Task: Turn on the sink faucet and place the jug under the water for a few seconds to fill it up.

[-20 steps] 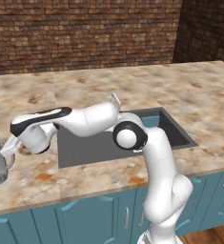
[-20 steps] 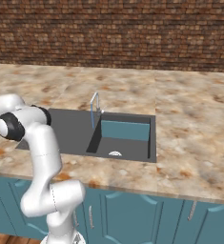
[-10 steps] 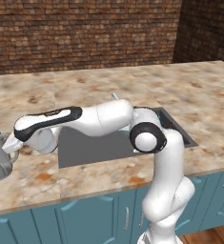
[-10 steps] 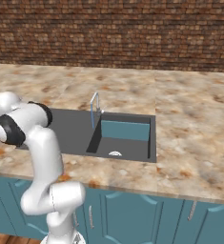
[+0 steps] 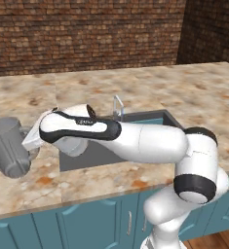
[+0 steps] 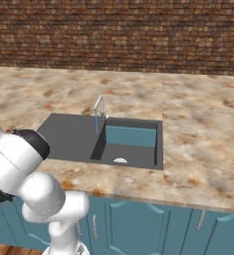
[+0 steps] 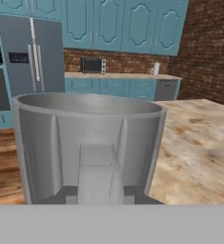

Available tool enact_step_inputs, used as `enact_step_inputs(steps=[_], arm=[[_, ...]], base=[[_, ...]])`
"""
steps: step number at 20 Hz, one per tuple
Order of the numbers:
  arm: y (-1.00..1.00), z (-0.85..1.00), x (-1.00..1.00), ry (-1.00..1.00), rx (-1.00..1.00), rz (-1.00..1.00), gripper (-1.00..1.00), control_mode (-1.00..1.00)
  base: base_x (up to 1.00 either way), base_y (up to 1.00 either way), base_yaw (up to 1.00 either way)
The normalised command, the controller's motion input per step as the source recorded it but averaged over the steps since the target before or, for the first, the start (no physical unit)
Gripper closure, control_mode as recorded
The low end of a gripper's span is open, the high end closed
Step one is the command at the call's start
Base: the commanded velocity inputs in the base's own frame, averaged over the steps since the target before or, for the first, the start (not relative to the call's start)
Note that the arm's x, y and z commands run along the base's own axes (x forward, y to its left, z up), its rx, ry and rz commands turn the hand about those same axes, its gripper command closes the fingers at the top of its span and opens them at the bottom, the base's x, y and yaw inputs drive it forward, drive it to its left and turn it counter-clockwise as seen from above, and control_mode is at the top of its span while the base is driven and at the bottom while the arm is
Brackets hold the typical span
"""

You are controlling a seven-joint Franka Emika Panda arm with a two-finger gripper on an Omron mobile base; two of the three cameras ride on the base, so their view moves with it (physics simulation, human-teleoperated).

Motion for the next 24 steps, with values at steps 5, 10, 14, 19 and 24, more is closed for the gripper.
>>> enact_step_inputs(steps=[5,10,14,19,24], arm=[[-1.0,0.28,-0.05,0.08,0.01,-0.03,1.0,-1.0],[-1.0,0.12,-0.01,0.09,0.0,-0.01,1.0,-1.0],[-1.0,0.01,0.0,0.08,0.0,0.0,1.0,-1.0],[-1.0,0.0,0.0,0.0,0.0,0.0,1.0,-1.0],[-1.0,-0.06,0.03,0.0,-0.03,0.0,1.0,-1.0]], base=[[0.0,0.0,0.0],[0.0,0.0,0.0],[0.0,0.0,0.0],[0.0,0.0,0.0],[0.0,0.0,0.0]])
